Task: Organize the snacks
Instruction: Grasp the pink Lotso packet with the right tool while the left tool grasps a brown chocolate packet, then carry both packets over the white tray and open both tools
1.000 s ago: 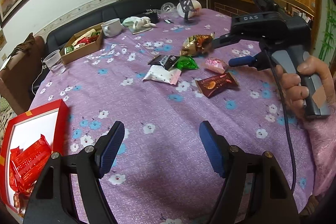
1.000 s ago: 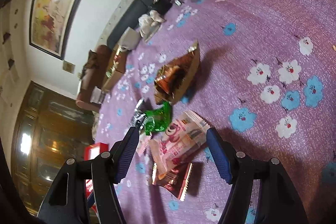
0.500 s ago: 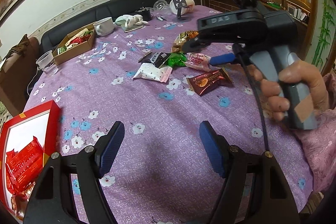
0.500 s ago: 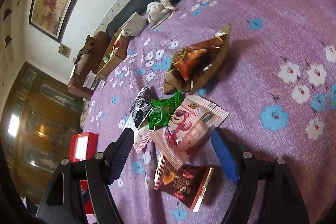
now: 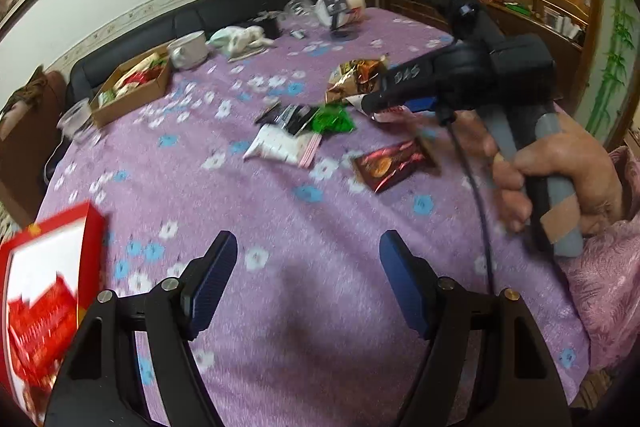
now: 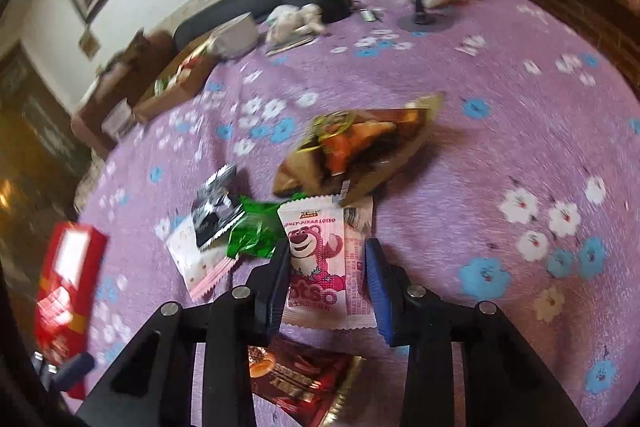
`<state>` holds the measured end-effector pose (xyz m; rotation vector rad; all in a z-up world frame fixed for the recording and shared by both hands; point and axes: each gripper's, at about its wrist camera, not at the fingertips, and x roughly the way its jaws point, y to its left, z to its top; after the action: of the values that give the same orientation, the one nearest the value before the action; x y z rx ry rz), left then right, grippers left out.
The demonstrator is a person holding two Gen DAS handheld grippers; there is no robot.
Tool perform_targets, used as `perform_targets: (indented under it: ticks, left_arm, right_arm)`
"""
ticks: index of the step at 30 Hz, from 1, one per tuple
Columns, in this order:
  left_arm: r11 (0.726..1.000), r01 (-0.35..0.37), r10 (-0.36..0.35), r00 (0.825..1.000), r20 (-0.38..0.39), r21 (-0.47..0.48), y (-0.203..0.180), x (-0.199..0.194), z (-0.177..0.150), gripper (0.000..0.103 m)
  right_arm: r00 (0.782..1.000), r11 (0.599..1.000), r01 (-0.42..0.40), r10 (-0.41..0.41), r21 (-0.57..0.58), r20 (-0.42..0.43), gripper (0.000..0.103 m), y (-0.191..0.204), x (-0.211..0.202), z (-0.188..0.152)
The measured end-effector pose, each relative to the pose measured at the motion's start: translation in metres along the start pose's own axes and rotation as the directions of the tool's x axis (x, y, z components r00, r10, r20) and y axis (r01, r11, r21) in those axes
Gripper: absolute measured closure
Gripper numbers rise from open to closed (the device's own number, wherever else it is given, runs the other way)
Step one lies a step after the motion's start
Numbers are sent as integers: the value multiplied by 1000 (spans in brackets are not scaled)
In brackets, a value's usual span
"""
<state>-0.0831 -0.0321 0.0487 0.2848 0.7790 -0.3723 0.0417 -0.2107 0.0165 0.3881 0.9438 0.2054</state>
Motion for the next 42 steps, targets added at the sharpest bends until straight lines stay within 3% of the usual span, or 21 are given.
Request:
perform_targets:
  ticks: [4, 10, 11, 14, 18, 22, 24, 28, 29, 30, 39, 42]
  left_arm:
    - [990, 119, -117, 993, -22, 75, -12, 12, 25, 30]
    - [925, 275, -259, 961, -96, 261, -36, 43, 46, 30]
    - [912, 294, -272, 956, -112, 286, -40, 48, 49, 30]
    - [867, 315, -283, 949, -139, 386, -56, 61, 55, 30]
    - [836, 314, -276, 949, -151, 449, -63, 74, 60, 30]
    - [831, 308, -261, 951, -164, 464, -67, 86, 64, 32]
    - [830, 322, -270, 946, -177, 455, -68, 91, 64, 46]
    - [835, 350, -297, 936, -190, 424, -64, 99, 65, 60]
    - [838, 360, -307, 932, -190, 411, -63, 99, 65, 70]
    - [841, 362, -311, 932, -188, 402, -62, 99, 65, 73]
    - [901, 360, -346, 933, -100, 243, -48, 83, 65, 88]
    - [917, 363, -359, 932, -53, 164, -38, 74, 65, 88]
  right_arm:
    - [977, 960, -212, 203, 180, 71, 66, -41, -25, 12]
    - [897, 816, -441, 413, 374, 155, 66, -95, -39, 18]
    - [886, 795, -463, 434, 392, 165, 66, -100, -39, 19]
    - [880, 777, -471, 445, 417, 164, 66, -102, -38, 20]
    - [878, 759, -472, 452, 448, 158, 66, -106, -34, 19]
    - [883, 759, -463, 438, 458, 167, 66, -109, -35, 20]
    - [885, 762, -461, 435, 454, 167, 66, -108, -35, 19]
    - [885, 766, -460, 434, 449, 166, 66, -107, -35, 19]
    - [886, 767, -459, 433, 448, 166, 66, -107, -35, 19]
    - [888, 771, -456, 429, 446, 167, 66, -106, -35, 20]
    - [894, 790, -445, 418, 421, 161, 66, -101, -34, 21]
    - [892, 795, -449, 425, 407, 155, 66, -97, -33, 22]
